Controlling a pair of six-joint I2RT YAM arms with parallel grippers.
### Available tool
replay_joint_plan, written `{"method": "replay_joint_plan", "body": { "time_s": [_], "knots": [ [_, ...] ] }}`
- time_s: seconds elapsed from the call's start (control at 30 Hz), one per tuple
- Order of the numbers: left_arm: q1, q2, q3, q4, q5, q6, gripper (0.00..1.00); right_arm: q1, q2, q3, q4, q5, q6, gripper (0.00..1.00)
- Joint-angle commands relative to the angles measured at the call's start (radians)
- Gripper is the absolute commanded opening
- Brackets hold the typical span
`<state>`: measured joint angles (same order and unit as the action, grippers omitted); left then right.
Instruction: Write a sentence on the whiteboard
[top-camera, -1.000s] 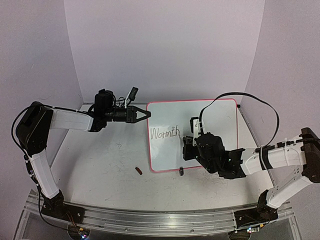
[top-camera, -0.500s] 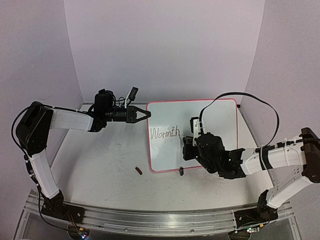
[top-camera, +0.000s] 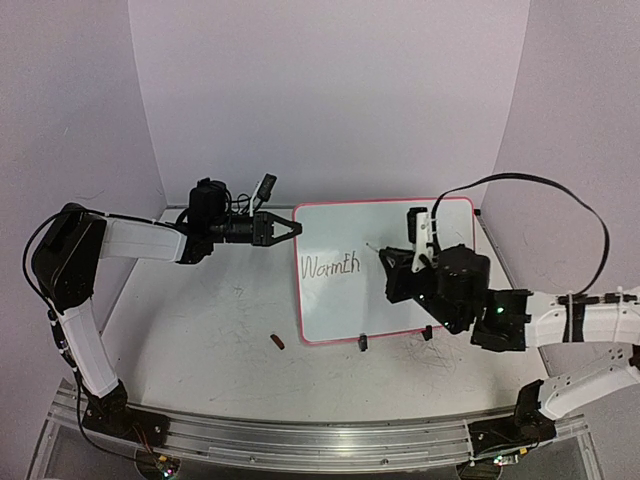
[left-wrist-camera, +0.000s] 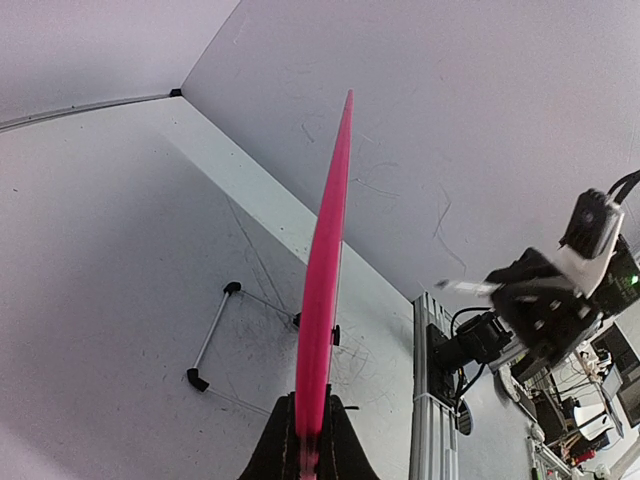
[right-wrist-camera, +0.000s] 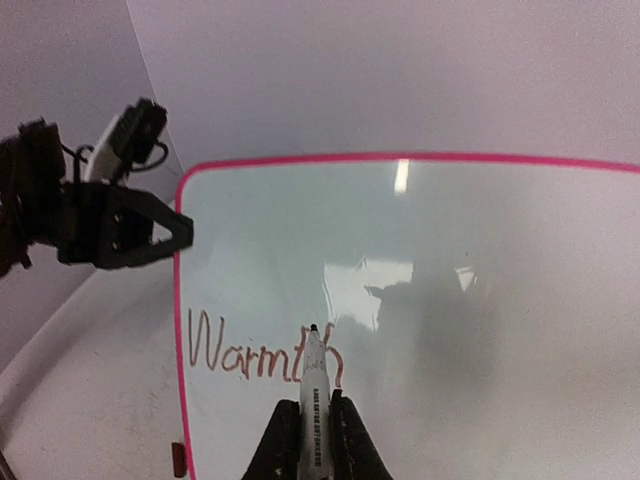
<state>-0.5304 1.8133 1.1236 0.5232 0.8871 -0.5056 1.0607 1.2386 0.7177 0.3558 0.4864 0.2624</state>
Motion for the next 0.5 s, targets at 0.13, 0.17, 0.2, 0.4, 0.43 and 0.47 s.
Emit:
{"method": "replay_joint_plan", "body": {
  "time_s": [0.13,0.17,0.2,0.4,0.43,0.47],
  "knots": [
    [-0.036,-0.002,0.007,-0.034,0.0,-0.006,0.0,-0.035,-0.168,-0.063,0.155,0.026,-0.235,0.0],
    [-0.036,-0.002,0.007,-0.034,0.0,-0.006,0.0,-0.039,-0.156,-0.068,0.171,0.017,-0.248,0.0],
    [-0.036,-0.003,0.007,-0.034,-0.001,-0.006,0.0,-0.041,-0.145,-0.077,0.186,0.007,-0.252,0.0],
    [-0.039,-0.01,0.001,-0.041,-0.036,-0.03,0.0,-0.041,-0.101,-0.106,0.21,-0.062,-0.253,0.0],
    [-0.04,-0.011,0.004,-0.046,-0.036,-0.033,0.0,-0.041,-0.091,-0.109,0.207,-0.061,-0.254,0.0],
    [-0.04,-0.014,0.006,-0.049,-0.036,-0.035,0.0,-0.041,-0.081,-0.113,0.205,-0.065,-0.254,0.0]
  ]
}}
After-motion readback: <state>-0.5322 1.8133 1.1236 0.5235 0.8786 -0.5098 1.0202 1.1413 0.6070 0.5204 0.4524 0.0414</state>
